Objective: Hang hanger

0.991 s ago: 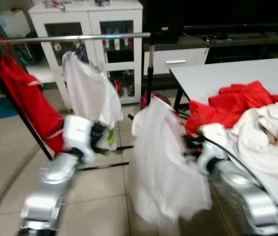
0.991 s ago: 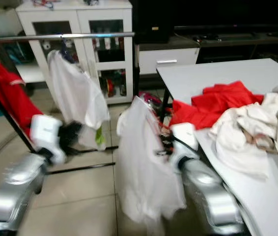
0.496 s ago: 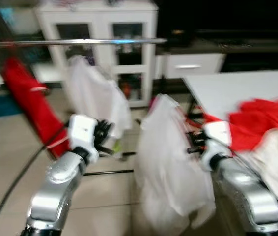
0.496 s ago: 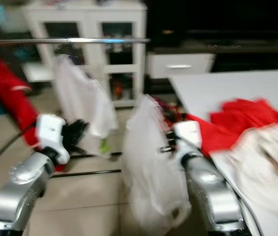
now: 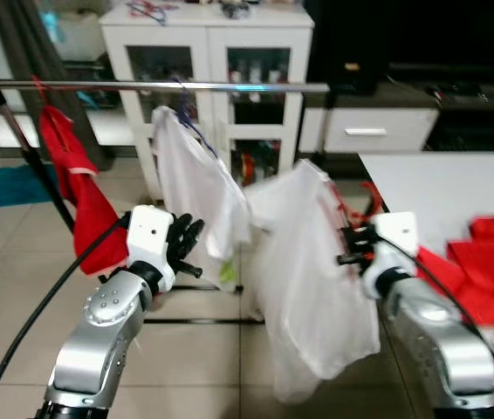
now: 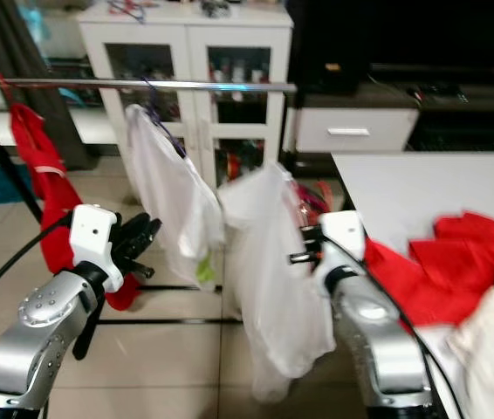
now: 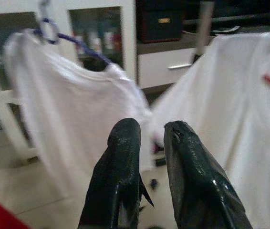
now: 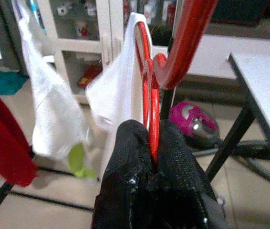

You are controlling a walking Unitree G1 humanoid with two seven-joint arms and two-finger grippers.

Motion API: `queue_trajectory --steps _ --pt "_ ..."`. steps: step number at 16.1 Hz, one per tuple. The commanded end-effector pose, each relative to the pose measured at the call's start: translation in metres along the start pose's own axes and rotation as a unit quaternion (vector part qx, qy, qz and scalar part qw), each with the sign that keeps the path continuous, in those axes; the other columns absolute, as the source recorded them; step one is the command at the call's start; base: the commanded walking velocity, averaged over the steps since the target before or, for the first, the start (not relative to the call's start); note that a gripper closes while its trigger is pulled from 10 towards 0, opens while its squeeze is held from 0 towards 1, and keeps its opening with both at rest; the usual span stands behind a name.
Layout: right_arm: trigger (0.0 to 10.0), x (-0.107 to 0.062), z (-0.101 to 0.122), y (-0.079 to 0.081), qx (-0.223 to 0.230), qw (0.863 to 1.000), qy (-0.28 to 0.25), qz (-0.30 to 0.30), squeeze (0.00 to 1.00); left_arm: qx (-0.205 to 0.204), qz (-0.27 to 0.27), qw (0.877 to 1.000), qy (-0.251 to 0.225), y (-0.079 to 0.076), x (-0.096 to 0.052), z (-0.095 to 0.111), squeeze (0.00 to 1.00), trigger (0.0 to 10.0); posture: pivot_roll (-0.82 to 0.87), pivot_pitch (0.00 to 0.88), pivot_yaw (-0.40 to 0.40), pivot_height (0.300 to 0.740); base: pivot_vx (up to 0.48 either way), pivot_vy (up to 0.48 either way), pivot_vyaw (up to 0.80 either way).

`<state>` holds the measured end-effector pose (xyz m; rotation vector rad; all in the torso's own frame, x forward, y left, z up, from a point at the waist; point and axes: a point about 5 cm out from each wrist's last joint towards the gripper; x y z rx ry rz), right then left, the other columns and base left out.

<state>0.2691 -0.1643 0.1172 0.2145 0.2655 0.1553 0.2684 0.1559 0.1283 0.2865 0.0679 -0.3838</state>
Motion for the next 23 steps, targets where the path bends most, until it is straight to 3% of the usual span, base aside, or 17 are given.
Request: queue_trajectory --steps 1,11,14,17,19,23 --pt "10.0 0.002 0.008 0.011 -0.001 0.999 -0.017 0.028 0.0 0.012 0.011 1.0 0.004 0.009 -0.003 0.0 0.0 10.0 0.05 0.0 0.015 0.74 0.386 0.0 0.0" --pt "10.0 0.006 0.01 0.01 -0.021 1.0 -0.017 0.012 0.0 0.022 0.003 1.0 0.0 0.008 -0.002 0.002 0.0 10.0 0.05 0.0 0.014 0.74 0.385 0.0 0.09" --pt "10.0 0.009 0.01 0.011 -0.06 0.998 -0.013 0.013 0.0 0.026 -0.001 1.0 -0.002 0.007 -0.001 0.003 0.0 10.0 0.06 0.0 0.01 0.74 0.386 0.0 0.0" --pt "10.0 0.011 0.015 0.013 -0.068 0.997 -0.029 0.005 0.0 0.029 -0.006 1.0 -0.004 0.006 -0.001 0.004 0.0 10.0 0.07 0.0 0.01 0.74 0.385 0.0 0.7" --pt "10.0 0.012 0.018 0.009 -0.039 0.998 -0.04 -0.007 0.0 0.034 -0.012 0.999 -0.008 0.005 -0.001 0.006 0.0 10.0 0.07 0.0 0.01 0.74 0.384 0.0 0.0" --pt "10.0 0.015 0.035 0.007 -0.111 0.992 -0.057 -0.019 0.0 0.037 -0.027 0.999 -0.017 0.002 0.002 0.011 0.0 10.0 0.07 0.0 0.012 0.74 0.374 0.0 0.0"
Point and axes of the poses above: a point about 5 cm out from each wrist's last joint towards the gripper, its own x axis pointing out of the wrist towards the gripper, its own z axis along the axis of the wrist's last joint, y = z × x, and after that the axes turned 13 degrees about x, right-handed
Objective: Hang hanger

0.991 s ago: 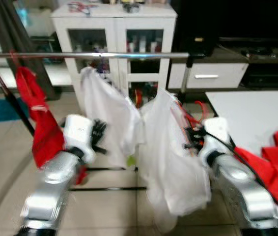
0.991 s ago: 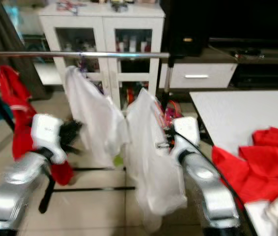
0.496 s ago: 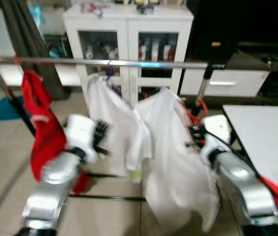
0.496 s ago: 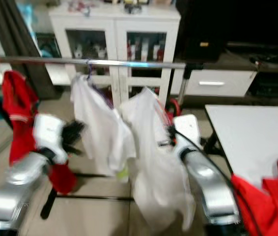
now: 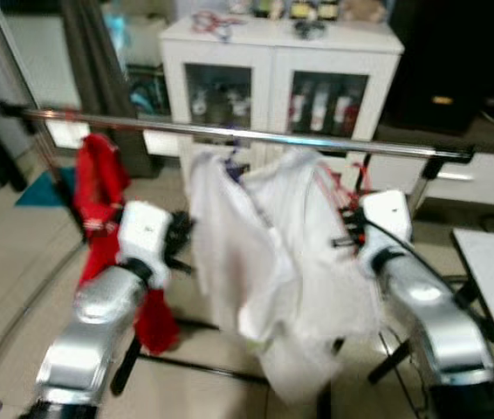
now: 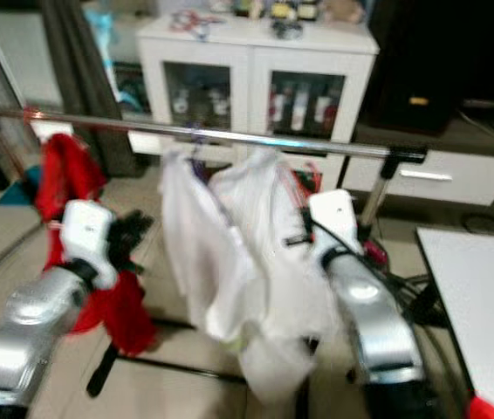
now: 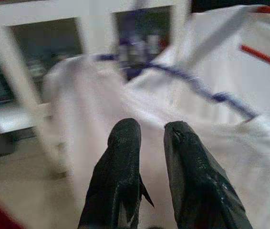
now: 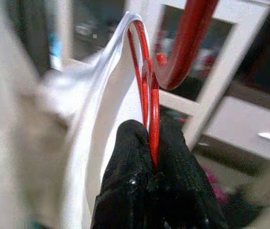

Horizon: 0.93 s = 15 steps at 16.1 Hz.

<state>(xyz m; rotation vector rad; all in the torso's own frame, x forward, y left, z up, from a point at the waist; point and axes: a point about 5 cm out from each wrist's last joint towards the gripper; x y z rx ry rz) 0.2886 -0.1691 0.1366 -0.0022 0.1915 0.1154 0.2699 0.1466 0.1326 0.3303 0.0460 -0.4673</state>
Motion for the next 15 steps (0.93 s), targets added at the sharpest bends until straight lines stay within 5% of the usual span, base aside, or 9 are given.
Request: queue_trajectory --steps 1,4,8,10,15 --pt "10.0 0.004 0.014 0.005 -0.003 1.0 -0.028 0.004 0.0 0.014 0.005 1.0 -0.009 0.007 -0.003 0.005 0.0 10.0 0.07 0.0 0.011 0.74 0.244 0.0 0.0" --pt "10.0 0.01 0.029 -0.007 0.043 0.998 -0.039 -0.026 0.0 0.03 -0.062 0.997 -0.044 -0.006 -0.005 0.017 0.0 10.0 0.07 0.0 0.008 0.74 0.0 0.0 0.0" --pt "10.0 0.022 0.034 -0.011 0.042 0.998 -0.024 -0.025 0.0 0.039 -0.119 0.99 -0.06 -0.018 -0.006 0.021 0.0 10.0 0.06 0.0 0.009 0.74 0.0 0.0 0.0" --pt "10.0 0.037 0.037 -0.018 0.04 0.998 0.005 -0.041 0.0 0.031 -0.171 0.982 -0.078 -0.025 -0.009 0.026 0.0 10.0 0.07 0.0 0.007 0.74 0.0 0.0 0.0" --pt "10.0 0.06 0.025 -0.035 0.079 0.992 0.078 -0.065 0.0 0.031 -0.201 0.976 -0.075 -0.026 -0.012 0.026 0.0 10.0 0.08 0.0 0.008 0.74 0.0 0.0 0.0"
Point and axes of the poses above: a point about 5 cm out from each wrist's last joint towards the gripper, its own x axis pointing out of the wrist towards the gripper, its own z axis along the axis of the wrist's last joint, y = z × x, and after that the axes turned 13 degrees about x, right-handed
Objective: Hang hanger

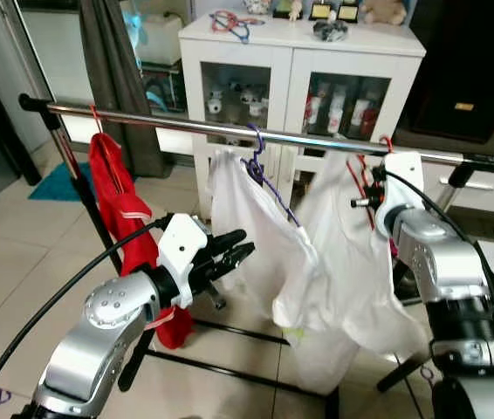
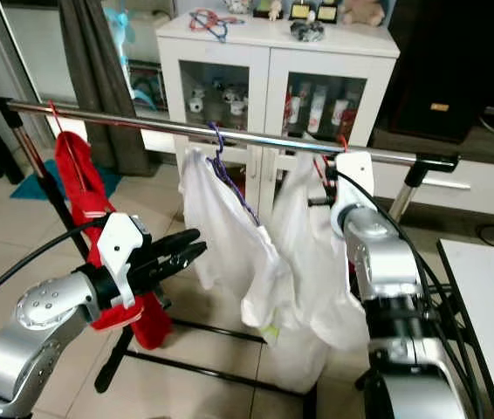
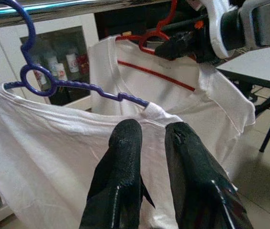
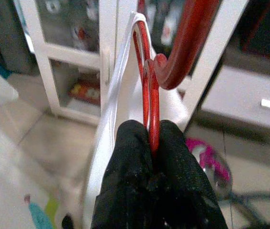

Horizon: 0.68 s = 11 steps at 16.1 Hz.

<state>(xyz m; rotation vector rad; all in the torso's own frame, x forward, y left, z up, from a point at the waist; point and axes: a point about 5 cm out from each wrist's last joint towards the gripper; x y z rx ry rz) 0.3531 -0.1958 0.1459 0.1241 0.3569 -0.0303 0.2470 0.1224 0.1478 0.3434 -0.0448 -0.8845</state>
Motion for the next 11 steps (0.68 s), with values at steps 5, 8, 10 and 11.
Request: queue_trajectory --steps 5,8,10,11 --pt "10.0 0.012 -0.003 0.004 0.003 0.999 0.029 0.034 0.18 -0.001 -0.008 1.0 0.013 0.002 -0.004 -0.001 0.0 10.0 0.09 0.0 0.009 0.74 0.0 0.0 0.0" --pt "10.0 0.0 0.012 0.008 0.009 0.995 -0.035 0.096 1.0 -0.011 0.007 0.999 0.031 0.003 -0.008 -0.005 0.0 10.0 0.09 0.0 0.01 0.74 0.0 0.0 0.0" --pt "10.0 -0.015 0.019 0.005 -0.012 0.99 -0.058 0.129 1.0 -0.028 0.022 0.999 0.029 0.005 -0.011 -0.004 0.0 10.0 0.09 0.0 0.015 0.74 0.0 0.0 0.0" --pt "10.0 -0.028 0.021 0.003 -0.017 0.984 -0.057 0.168 1.0 -0.039 0.036 0.998 0.022 0.006 -0.013 -0.003 0.0 10.0 0.09 0.0 0.02 0.74 0.0 0.0 0.0"
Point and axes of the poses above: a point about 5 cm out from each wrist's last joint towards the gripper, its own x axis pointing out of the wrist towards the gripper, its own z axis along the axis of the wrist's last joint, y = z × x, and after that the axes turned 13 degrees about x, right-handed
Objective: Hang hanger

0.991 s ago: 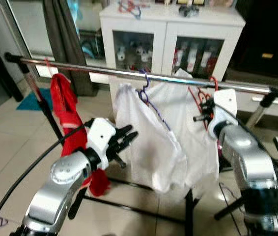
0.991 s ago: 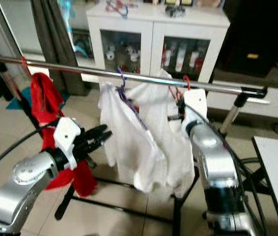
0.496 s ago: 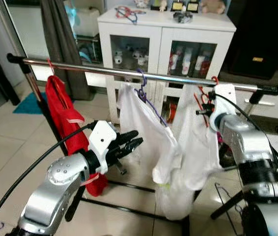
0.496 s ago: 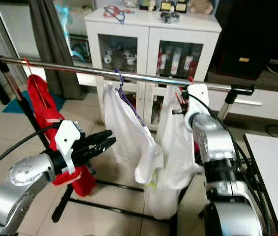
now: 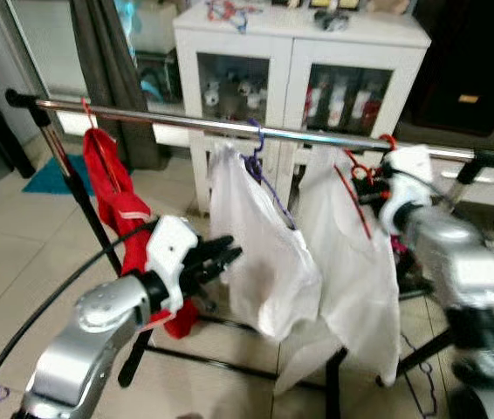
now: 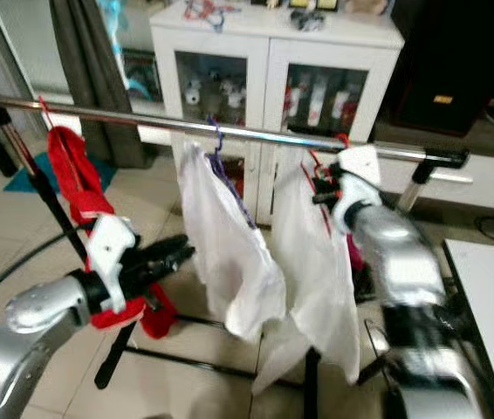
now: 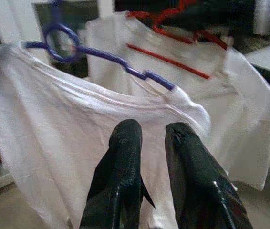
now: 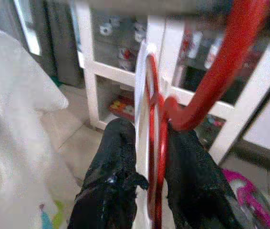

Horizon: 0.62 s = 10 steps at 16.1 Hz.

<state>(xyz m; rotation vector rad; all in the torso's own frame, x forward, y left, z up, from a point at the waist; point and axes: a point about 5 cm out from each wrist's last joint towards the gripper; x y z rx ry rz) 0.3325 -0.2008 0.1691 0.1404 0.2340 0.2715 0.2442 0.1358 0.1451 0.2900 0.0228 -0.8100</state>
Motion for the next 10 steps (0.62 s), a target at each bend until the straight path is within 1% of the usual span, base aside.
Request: queue_trajectory --steps 1,2,3,4,5,6,7,8,9,10 --pt "10.0 -0.006 0.008 0.009 0.003 0.999 -0.006 0.043 1.0 -0.002 0.012 1.0 -0.006 0.003 -0.002 0.004 0.0 10.0 0.09 0.0 0.02 0.74 0.0 0.0 0.0" --pt "10.0 -0.019 0.011 0.014 0.01 0.996 -0.008 0.092 1.0 0.005 0.027 1.0 -0.01 0.004 -0.003 0.005 0.0 10.0 0.08 0.0 0.023 0.74 0.0 0.0 0.0" --pt "10.0 -0.028 0.014 0.019 0.003 0.993 -0.019 0.12 1.0 0.011 0.035 0.999 -0.003 0.005 -0.004 0.004 0.0 10.0 0.08 0.0 0.027 0.74 0.0 0.0 0.0" --pt "10.0 -0.049 0.022 0.029 0.006 0.983 -0.049 0.174 1.0 0.022 0.056 0.998 0.014 0.007 -0.005 0.0 0.0 10.0 0.07 0.003 0.035 0.74 0.0 0.0 0.0" --pt "10.0 -0.052 0.023 0.03 0.008 0.983 -0.049 0.177 1.0 0.024 0.062 0.998 0.015 0.008 -0.005 0.0 0.0 10.0 0.07 0.003 0.035 0.74 0.0 0.0 0.0" --pt "10.0 -0.054 0.024 0.037 0.01 0.98 -0.045 0.192 1.0 0.028 0.078 0.996 0.016 0.013 -0.006 0.0 0.0 10.0 0.07 0.004 0.041 0.74 0.0 0.0 0.0" --pt "10.0 -0.052 0.023 0.048 0.008 0.976 -0.032 0.215 1.0 0.032 0.094 0.995 0.018 0.018 -0.006 0.0 0.0 10.0 0.07 0.004 0.041 0.74 0.0 0.0 0.0" --pt "10.0 -0.046 0.02 0.061 0.013 0.972 -0.024 0.234 1.0 0.04 0.109 0.993 0.023 0.024 -0.006 0.0 0.0 10.0 0.07 0.004 0.041 0.74 0.0 0.0 0.0" --pt "10.0 -0.034 0.017 0.07 0.032 0.974 -0.019 0.223 1.0 0.045 0.131 0.99 0.028 0.03 -0.008 0.0 0.0 10.0 0.07 0.004 0.041 0.74 0.0 0.0 0.0" --pt "10.0 -0.026 0.015 0.075 0.043 0.976 -0.013 0.212 1.0 0.046 0.145 0.988 0.032 0.033 -0.009 0.0 0.0 10.0 0.07 0.004 0.041 0.74 0.0 0.0 0.0"
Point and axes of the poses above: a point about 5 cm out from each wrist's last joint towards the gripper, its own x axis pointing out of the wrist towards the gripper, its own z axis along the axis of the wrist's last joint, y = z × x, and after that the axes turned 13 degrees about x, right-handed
